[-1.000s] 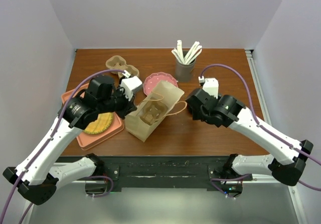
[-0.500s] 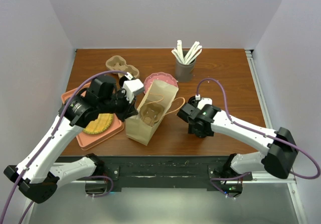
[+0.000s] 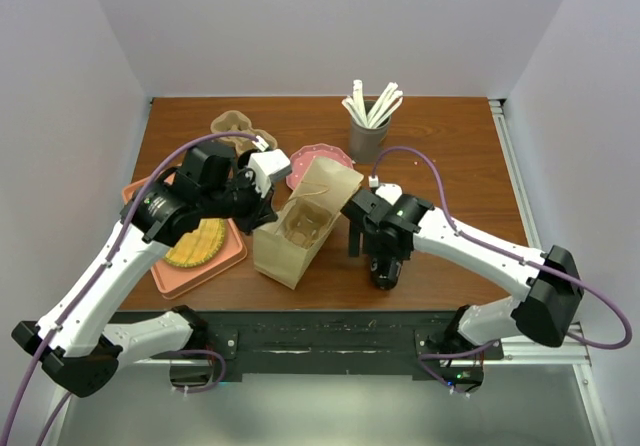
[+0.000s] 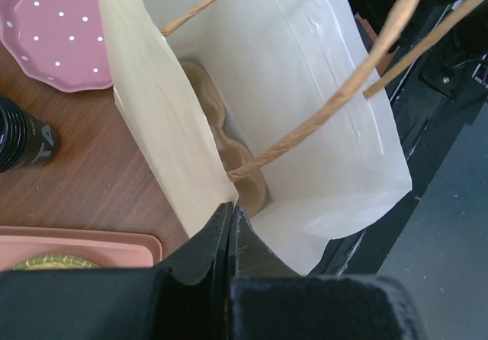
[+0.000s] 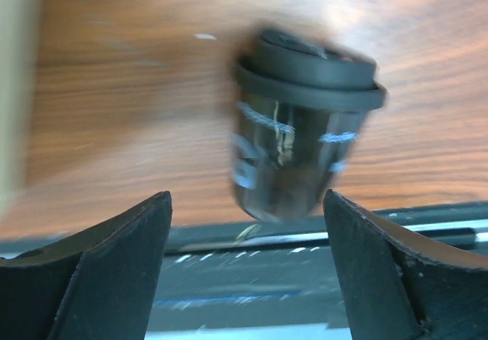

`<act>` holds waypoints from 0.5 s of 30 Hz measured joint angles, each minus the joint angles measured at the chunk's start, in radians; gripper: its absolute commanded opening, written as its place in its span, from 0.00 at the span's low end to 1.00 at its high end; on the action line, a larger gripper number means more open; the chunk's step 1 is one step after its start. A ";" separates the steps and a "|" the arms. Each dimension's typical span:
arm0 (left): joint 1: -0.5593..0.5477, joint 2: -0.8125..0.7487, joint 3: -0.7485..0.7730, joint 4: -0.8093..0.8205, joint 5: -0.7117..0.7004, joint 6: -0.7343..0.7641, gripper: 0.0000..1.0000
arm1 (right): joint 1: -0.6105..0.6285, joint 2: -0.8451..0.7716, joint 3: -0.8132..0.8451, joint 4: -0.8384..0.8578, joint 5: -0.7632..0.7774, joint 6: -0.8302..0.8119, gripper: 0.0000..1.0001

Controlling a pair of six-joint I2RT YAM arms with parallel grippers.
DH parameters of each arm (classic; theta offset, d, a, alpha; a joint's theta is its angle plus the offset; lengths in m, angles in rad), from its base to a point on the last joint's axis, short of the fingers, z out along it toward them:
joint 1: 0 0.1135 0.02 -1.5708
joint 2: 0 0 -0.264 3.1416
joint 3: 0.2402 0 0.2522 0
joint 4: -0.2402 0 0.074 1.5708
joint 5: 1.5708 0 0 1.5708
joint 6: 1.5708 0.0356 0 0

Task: Pack the takeout coffee

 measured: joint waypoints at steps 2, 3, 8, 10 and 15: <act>0.000 0.000 0.002 0.001 -0.004 0.000 0.00 | 0.000 0.013 0.073 -0.017 -0.024 -0.006 0.82; 0.000 0.000 0.002 0.001 -0.006 0.000 0.00 | 0.000 0.020 0.103 -0.027 -0.029 -0.003 0.80; 0.000 -0.006 0.001 0.000 -0.021 0.000 0.00 | -0.049 0.022 0.195 -0.116 -0.040 0.063 0.70; 0.000 -0.018 -0.003 0.001 -0.025 0.000 0.00 | -0.096 0.018 0.225 -0.151 -0.049 0.106 0.69; 0.000 -0.047 -0.013 -0.004 -0.029 0.001 0.00 | -0.213 0.015 0.240 -0.209 -0.131 0.266 0.59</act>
